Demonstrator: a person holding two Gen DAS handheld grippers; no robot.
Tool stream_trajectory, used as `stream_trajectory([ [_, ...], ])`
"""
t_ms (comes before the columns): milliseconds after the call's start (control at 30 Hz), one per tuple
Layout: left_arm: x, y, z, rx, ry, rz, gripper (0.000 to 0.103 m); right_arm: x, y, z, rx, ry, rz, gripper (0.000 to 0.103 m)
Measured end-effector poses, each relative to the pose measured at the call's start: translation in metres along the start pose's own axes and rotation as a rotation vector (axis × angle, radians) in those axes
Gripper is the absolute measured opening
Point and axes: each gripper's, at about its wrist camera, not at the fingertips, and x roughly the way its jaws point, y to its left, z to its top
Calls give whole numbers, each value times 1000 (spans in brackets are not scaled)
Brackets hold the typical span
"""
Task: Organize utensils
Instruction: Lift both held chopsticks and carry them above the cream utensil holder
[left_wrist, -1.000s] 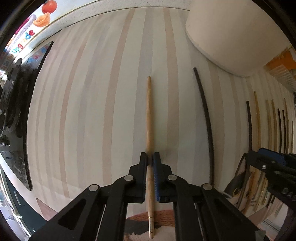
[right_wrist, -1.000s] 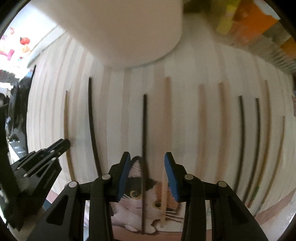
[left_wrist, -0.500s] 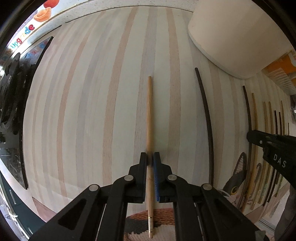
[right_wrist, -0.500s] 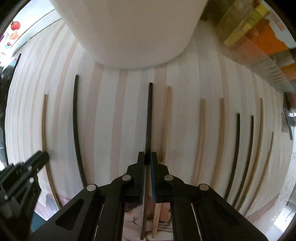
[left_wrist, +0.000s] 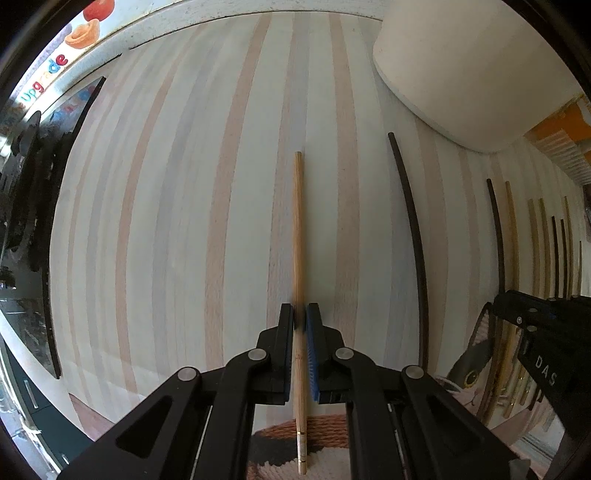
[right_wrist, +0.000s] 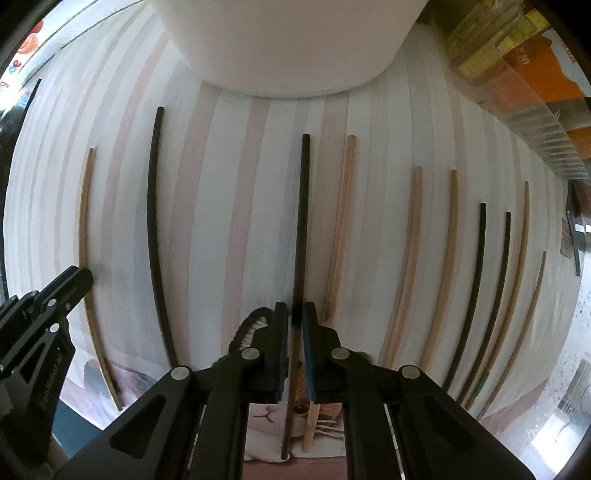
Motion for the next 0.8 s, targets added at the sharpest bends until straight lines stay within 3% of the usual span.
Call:
stream_trajectory([
  [67, 2, -14, 5, 4, 12, 18, 5, 3, 3, 18, -14, -1, -15, 9],
  [267, 5, -24, 12, -2, 12, 58, 4, 2, 10, 20, -29, -48, -44, 6],
  [500, -19, -27, -9, -29, -41, 59, 4, -10, -9, -6, 15, -86, 104, 6],
  [800, -70, -25, -27, -67, -131, 37, 4, -51, -12, -43, -10, -180, 186, 6],
])
